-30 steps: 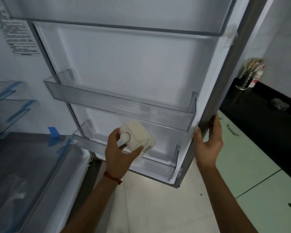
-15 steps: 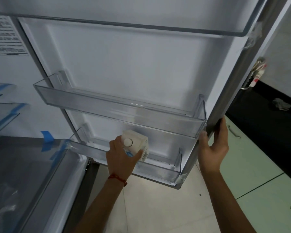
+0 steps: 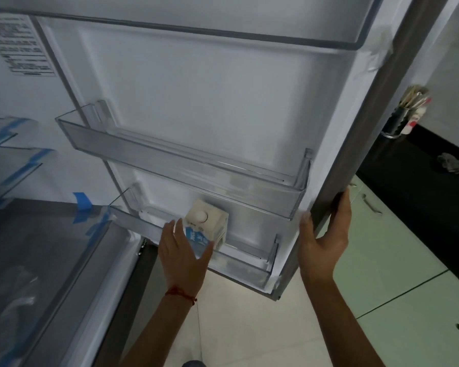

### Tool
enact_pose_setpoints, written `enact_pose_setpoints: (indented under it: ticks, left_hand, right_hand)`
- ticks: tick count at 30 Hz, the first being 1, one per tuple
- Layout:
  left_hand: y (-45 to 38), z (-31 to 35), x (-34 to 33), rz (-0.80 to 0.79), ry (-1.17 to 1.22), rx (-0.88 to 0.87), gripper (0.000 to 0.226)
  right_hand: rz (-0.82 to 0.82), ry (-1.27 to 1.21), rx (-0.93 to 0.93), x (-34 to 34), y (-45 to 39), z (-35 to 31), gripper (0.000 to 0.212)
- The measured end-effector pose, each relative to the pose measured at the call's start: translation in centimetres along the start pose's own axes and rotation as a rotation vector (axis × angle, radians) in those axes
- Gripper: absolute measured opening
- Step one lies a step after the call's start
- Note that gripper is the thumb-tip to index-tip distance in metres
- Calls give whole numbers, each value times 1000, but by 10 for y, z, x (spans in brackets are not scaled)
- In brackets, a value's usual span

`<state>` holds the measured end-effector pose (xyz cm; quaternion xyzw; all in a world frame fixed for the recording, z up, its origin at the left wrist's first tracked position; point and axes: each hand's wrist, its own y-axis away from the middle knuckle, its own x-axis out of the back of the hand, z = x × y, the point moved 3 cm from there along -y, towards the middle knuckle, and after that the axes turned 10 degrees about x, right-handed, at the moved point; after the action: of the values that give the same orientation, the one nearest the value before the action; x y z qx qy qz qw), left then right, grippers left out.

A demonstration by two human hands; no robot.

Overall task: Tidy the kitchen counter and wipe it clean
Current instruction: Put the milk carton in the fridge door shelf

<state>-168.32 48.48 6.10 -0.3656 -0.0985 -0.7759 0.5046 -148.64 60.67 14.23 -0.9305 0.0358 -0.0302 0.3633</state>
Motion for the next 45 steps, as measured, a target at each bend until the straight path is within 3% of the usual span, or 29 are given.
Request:
enact_pose_setpoints:
  ticks: [3,10,19,26,32,35,39,41,45]
  left_hand:
    - [31,9,6,56,-18,-192,66]
    - [90,3,-3,-173,-183,-535,38]
    - [105,-54,60,-205,-319,-587,41]
    - [113,-108,137,-250,-333,-541,44]
    - [118,-143,242,-4,-390,-461,54]
    - [117,-159,295,232,-385,-542,47]
    - [112,-184,347,548,-321,-521,54]
    - [103,-197,358,597,-287,-439,62]
    - [84,-213,360,535,-210,-278,61]
  right_hand:
    - [-25,-17,-20,3,13,-11,71]
    - [-49,30,29,11,52,-41,72]
    - [-74,89,290,36,108,-78,45]
    - [-35,-136,211,15,150,-130,53]
    - [-47,-147,122,-4,203,-169,43]
    - [-94,-149,120,-21,226,-194,30]
    - [-185,-158,180,-48,254,-225,38]
    - [-225,-165,180,-61,266,-234,41]
    - [-285,-199,166,-83,289,-249,46]
